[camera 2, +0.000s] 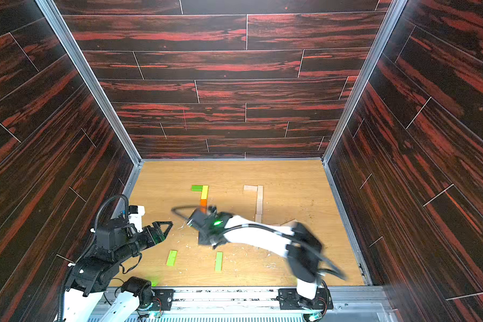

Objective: Assemble a giraffe with building blocks
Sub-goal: Pick up the building block from the center of the board, then assemble the building block at the center of the board.

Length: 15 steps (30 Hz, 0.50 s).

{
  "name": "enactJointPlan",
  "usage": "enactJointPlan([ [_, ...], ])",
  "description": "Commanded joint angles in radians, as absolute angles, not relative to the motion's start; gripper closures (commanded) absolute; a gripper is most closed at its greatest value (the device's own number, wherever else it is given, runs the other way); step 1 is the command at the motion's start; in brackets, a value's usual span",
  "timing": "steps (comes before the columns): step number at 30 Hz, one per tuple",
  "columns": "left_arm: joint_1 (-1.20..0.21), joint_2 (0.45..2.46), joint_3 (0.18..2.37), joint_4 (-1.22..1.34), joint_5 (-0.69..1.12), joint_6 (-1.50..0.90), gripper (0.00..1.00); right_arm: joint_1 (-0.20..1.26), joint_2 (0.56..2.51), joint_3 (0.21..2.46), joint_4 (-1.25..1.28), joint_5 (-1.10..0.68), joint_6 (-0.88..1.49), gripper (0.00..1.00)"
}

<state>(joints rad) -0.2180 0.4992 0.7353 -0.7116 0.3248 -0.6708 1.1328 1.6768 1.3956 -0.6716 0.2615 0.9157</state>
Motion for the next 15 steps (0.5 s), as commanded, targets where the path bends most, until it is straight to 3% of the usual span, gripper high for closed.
enactJointPlan([
  [1, -0.214, 0.515, 0.706, -0.622, 0.470, -0.688, 0.21, 1.058, 1.547, 1.324, -0.574, 0.300, 0.614, 0.96],
  [7, -0.216, 0.666, 0.636, -0.505, 0.611, -0.703, 0.21, 0.991, 1.402, 1.196, -0.431, 0.129, 0.040, 0.89],
  [15, -0.221, 0.777, 0.602, -0.516, 0.570, -0.690, 0.22, 0.842, 1.502, 1.139, -0.598, -0.080, -0.445, 0.88],
])
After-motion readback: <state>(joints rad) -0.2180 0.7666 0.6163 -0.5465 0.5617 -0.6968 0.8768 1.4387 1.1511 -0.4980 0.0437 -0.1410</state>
